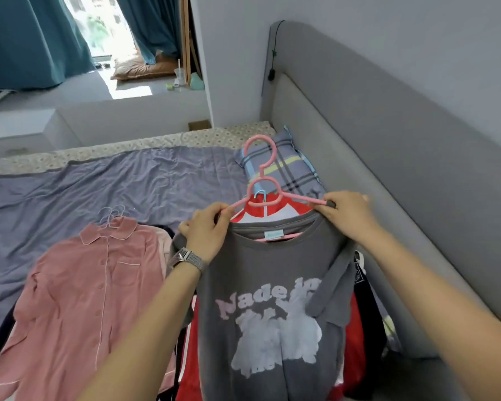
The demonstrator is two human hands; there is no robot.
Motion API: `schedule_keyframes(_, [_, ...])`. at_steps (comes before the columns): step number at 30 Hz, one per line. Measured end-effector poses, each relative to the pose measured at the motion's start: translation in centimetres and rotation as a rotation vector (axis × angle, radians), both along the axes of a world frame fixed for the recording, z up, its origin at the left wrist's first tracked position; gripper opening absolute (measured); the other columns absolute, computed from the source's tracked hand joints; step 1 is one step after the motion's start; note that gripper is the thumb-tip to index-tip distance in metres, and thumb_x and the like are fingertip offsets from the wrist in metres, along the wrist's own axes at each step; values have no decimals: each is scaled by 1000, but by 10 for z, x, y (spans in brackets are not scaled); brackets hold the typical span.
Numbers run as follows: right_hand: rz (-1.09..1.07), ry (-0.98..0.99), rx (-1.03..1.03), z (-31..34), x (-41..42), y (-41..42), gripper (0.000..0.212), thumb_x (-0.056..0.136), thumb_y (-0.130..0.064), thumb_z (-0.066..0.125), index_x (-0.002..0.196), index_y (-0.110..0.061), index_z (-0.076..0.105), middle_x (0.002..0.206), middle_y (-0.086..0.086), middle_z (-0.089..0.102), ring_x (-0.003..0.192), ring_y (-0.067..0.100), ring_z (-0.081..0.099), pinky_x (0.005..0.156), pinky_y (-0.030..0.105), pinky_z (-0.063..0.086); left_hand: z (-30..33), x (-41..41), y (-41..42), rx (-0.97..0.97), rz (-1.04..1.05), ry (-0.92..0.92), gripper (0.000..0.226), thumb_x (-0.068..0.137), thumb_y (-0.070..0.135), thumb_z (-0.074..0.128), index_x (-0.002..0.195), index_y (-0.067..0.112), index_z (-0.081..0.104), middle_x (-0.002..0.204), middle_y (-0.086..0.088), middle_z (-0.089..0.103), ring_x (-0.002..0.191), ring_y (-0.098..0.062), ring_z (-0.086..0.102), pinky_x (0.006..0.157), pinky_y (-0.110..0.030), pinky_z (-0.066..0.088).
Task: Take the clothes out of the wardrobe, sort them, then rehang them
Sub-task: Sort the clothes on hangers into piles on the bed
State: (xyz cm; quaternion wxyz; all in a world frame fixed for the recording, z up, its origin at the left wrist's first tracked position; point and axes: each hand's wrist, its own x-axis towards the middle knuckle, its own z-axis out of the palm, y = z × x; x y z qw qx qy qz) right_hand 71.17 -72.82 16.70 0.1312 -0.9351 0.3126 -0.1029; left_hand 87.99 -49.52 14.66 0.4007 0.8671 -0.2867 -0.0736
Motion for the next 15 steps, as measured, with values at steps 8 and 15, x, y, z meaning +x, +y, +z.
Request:
schedule_keyframes(8, [42,142,396,-87,91,-88,26,91,-43,58,88,-18,65,84,-2,58,88,18,51,68,28,31,-70,52,-60,219,186,-8,38,86,45,54,120,29,59,120,-2,57,118,-26,46,98,-43,29])
schedule_keyframes(15, [-126,316,378,-194,155,-132,24,96,-37,49,100,-16,62,108,8,65,111,31,54,101,45,28,-127,61,-19,183,128,198,41,82,37,45,108,11,63,106,-5,60,108,-22,54,98,-32,38])
